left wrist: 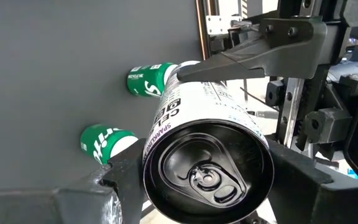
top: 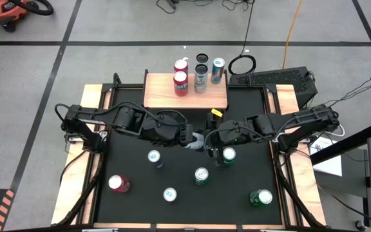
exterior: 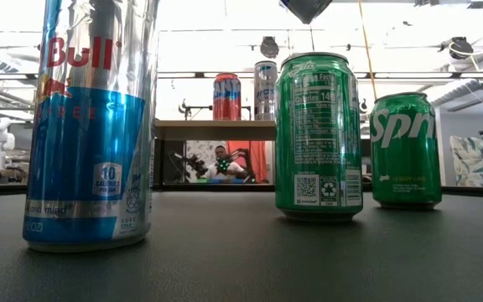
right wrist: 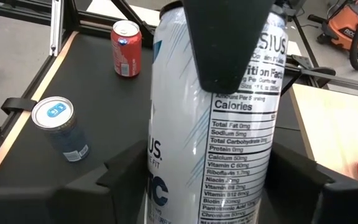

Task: Place canned beverage on shelf
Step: Put the white soda can on the shelf aligned with the other white soda can

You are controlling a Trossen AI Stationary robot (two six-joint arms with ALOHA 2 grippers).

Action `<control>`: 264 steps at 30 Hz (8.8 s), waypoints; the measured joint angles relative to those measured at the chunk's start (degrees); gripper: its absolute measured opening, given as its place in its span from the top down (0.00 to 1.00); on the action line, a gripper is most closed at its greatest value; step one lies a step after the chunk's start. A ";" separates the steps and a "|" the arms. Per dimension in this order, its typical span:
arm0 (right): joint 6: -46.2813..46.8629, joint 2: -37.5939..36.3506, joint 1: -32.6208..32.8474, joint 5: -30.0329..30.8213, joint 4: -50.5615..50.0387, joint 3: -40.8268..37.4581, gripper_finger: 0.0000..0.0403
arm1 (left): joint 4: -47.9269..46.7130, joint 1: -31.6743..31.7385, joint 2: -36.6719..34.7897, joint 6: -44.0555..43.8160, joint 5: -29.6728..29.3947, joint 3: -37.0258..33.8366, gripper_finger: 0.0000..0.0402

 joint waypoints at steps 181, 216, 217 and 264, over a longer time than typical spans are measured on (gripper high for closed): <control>15.94 -13.73 -20.02 -7.93 6.05 8.64 0.16 | 37.91 22.58 -4.37 88.23 23.08 -0.04 0.38; 9.88 -4.90 -23.67 -18.25 9.51 13.07 0.37 | 38.97 23.02 -3.39 86.67 23.50 -0.07 0.38; 9.72 -4.90 -23.67 -18.21 9.50 13.07 0.39 | 38.96 23.02 -3.39 86.70 23.48 -0.07 0.38; 15.54 -26.07 -28.82 -20.63 -6.88 2.75 0.43 | 31.07 23.63 -13.84 80.85 8.57 0.02 0.01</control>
